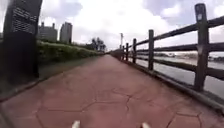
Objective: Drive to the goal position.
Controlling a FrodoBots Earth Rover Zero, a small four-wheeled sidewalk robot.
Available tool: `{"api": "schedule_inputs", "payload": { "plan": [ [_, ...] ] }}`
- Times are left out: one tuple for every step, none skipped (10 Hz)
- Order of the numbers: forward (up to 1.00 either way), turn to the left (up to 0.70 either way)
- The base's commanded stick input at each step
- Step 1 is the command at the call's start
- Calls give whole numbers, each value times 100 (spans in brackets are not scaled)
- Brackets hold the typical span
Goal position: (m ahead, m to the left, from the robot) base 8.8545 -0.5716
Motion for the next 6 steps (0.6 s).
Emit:
{"api": "schedule_inputs", "payload": {
  "plan": [
    [85,11],
    [85,11],
    [85,6],
    [85,-18],
    [85,-23],
    [85,-23]
  ]
}}
